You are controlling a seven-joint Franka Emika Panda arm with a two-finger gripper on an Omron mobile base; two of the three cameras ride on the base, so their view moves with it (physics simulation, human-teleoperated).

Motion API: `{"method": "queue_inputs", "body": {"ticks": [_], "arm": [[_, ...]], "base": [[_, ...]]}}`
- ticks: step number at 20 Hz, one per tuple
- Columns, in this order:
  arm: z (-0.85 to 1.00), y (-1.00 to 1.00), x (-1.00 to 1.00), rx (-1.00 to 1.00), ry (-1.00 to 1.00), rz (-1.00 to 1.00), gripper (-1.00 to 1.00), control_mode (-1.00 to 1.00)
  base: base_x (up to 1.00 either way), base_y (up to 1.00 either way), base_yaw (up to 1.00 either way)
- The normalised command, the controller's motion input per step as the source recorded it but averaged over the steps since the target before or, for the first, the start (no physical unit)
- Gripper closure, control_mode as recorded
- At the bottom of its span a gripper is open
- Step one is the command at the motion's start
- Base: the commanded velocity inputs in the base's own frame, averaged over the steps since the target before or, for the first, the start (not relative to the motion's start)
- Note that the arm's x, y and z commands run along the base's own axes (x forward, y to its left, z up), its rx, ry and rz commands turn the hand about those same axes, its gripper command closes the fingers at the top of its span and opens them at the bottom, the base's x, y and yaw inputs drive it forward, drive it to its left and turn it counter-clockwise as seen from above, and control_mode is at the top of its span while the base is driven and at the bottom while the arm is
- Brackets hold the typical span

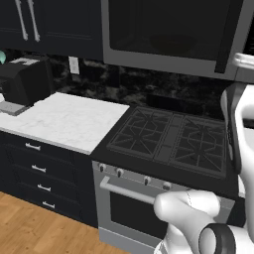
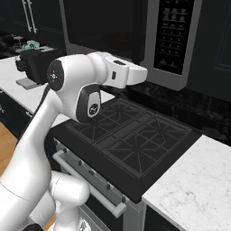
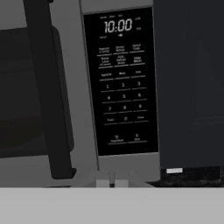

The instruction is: Pick the sweet potato from the sink and place it in the bowl. Then pick the bowl and place it in the microwave. Then close the microwave door and press the start button.

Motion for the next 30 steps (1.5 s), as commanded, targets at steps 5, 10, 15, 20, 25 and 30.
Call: {"method": "queue_inputs", "body": {"ticks": [5,10,15,20,25,30], "arm": [[0.00,-0.24,0.18,0.00,0.00,0.02,1.00,-1.00],[0.00,-0.30,0.04,0.00,0.00,0.01,1.00,-1.00],[0.00,-0.21,0.02,0.00,0.00,0.00,1.00,-1.00],[0.00,-0.19,0.10,0.00,0.00,0.00,1.00,-1.00],[-0.08,-0.16,0.18,0.00,0.02,0.00,1.00,-1.00],[-0.19,-0.04,0.23,0.00,0.05,0.01,1.00,-1.00]], "base": [[0.00,0.00,0.00],[0.00,0.00,0.00],[0.00,0.00,0.00],[0.00,0.00,0.00],[0.00,0.00,0.00],[0.00,0.00,0.00]]}}
